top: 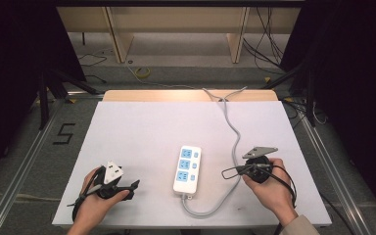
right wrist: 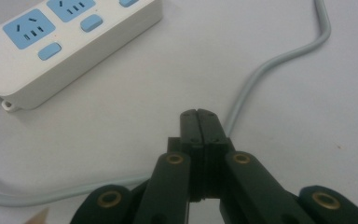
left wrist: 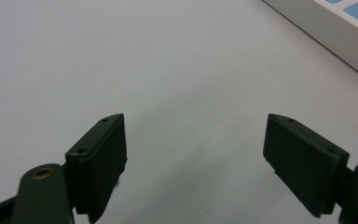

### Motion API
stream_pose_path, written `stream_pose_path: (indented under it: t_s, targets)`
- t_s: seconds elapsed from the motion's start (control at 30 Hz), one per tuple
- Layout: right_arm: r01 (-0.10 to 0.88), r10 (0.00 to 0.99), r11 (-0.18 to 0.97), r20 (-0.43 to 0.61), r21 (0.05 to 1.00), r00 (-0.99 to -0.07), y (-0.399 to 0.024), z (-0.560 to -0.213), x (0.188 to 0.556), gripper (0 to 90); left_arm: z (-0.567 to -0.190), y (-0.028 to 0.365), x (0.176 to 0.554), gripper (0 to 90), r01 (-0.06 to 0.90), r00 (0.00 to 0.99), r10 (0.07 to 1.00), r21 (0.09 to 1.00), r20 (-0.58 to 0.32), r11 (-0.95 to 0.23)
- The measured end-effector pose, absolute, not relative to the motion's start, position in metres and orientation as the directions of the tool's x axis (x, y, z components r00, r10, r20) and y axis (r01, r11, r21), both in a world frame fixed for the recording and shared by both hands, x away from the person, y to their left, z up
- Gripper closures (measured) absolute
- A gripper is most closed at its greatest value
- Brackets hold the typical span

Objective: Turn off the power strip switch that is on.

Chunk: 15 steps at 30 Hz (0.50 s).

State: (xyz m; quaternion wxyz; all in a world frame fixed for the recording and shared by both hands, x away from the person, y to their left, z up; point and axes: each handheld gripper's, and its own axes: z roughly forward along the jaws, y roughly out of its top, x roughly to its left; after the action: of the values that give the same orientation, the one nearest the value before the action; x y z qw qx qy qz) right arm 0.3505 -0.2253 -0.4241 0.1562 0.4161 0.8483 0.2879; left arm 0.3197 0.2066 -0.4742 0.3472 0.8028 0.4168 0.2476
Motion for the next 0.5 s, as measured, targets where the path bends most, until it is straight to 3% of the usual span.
stream_pose_path:
  t_s: [0.5]
  targets:
    - [0.604, 0.781, 0.502, -0.024, 0.619, -0.624, -0.213, -0.421, 0.352, 90.0, -0.474, 0.206, 0.320, 21.3, 0.493, 0.529, 0.841, 0.765, 0.114, -0.414]
